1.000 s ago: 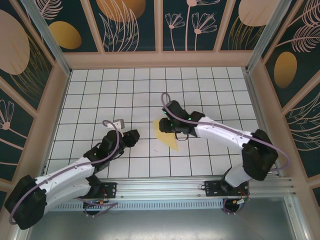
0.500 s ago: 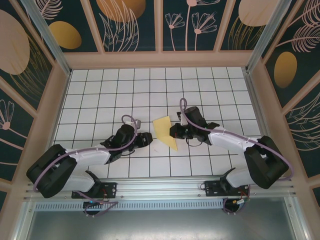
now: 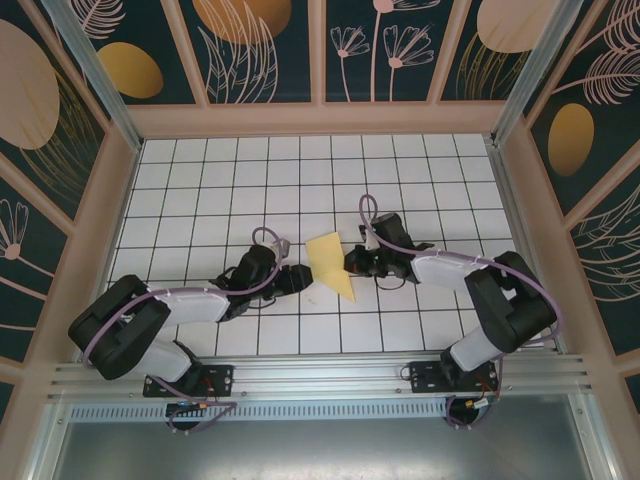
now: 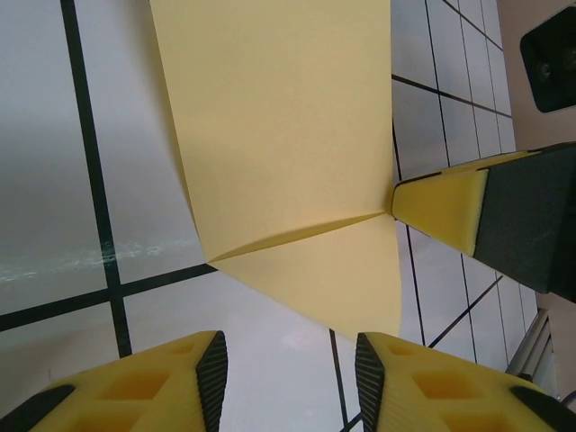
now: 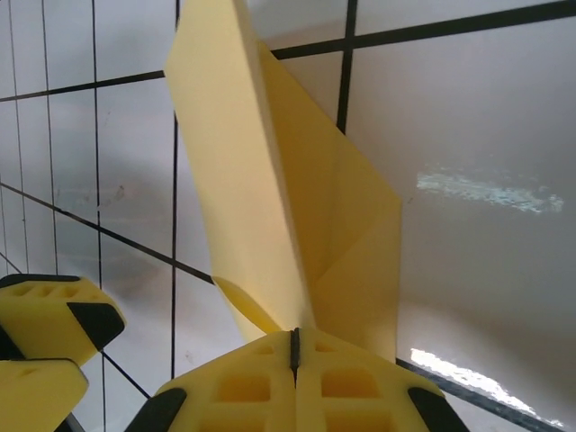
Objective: Fold a paper plane with a square sheet of paper (pick it up from the middle)
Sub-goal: Fold the wing for the fifth time at the center of the table.
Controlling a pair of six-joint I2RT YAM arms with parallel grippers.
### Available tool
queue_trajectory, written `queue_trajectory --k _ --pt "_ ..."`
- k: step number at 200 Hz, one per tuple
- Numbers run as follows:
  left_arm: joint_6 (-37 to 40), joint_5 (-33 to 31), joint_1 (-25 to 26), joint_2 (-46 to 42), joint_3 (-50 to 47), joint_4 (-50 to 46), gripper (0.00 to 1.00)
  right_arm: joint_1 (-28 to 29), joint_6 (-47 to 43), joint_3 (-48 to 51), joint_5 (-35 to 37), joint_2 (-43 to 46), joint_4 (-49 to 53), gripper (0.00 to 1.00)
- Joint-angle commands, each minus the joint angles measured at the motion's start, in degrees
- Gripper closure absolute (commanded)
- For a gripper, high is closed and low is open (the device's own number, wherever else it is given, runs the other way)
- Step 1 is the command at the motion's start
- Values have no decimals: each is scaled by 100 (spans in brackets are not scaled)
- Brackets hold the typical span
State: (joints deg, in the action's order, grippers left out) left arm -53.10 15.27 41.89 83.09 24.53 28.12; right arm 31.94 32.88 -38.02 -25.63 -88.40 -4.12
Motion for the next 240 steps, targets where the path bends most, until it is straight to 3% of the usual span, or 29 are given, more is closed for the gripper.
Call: queue_trajectory --k 1,112,240 --pt "-78 208 2 152 240 222 55 -183 -89 219 -242 -228 -389 95" --pt "-412 417 2 813 598 464 46 -473 -10 647 -343 -411 -773 93" --pt "-1031 477 112 1759 878 1218 47 -565 86 853 -587 -573 -1199 91"
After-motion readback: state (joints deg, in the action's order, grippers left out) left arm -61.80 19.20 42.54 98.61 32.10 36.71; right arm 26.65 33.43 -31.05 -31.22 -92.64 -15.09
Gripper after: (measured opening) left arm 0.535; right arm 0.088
